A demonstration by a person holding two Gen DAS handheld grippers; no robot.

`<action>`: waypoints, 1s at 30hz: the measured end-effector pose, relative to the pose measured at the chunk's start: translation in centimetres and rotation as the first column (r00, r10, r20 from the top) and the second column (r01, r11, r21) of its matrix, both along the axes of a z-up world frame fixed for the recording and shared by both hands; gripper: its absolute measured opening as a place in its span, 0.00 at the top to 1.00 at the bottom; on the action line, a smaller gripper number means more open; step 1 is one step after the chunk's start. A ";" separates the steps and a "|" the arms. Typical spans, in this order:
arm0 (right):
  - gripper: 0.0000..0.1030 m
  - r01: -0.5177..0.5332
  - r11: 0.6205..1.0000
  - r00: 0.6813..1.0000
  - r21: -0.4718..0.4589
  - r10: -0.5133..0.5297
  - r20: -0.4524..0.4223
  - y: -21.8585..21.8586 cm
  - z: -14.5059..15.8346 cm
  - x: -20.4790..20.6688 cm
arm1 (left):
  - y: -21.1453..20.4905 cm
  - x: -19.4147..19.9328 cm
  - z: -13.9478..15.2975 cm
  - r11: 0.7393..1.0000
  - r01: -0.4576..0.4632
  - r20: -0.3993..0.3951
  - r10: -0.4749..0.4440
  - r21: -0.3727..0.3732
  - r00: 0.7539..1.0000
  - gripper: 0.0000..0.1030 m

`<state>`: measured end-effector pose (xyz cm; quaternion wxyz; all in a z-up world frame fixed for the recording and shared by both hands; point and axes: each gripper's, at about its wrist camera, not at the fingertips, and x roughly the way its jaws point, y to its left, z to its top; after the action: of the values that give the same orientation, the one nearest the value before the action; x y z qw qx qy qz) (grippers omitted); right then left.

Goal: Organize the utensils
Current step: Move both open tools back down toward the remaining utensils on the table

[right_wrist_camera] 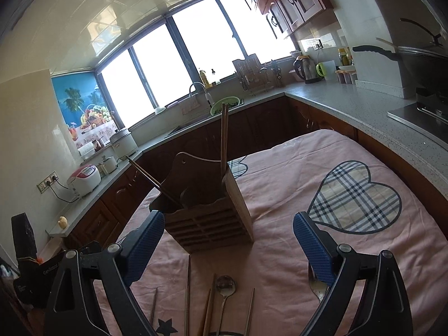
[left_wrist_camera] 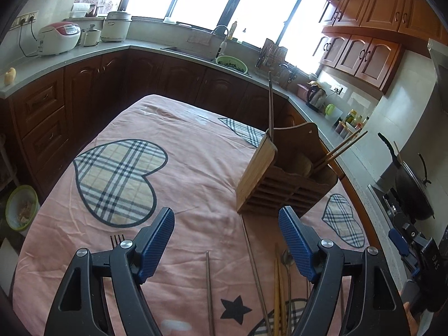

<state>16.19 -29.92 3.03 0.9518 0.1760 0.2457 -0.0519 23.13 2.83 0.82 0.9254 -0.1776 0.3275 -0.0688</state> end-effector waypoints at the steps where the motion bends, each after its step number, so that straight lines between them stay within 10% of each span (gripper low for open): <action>1: 0.08 -0.005 1.000 1.000 -0.004 0.005 -0.005 0.3 -0.1 -0.5 | 0.1 -0.6 -0.1 1.000 0.002 -0.004 -0.002 0.001 1.000 0.26; 30: 0.08 -0.034 0.997 0.995 -0.064 0.028 -0.099 3.0 -3.5 -6.2 | -0.9 -4.2 -0.6 0.998 0.026 -0.115 -0.019 0.058 0.993 0.26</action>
<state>9.94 -26.88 -0.48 0.9446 0.1381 0.2930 -0.0537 18.89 1.98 0.26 0.9091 -0.1501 0.3840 -0.0594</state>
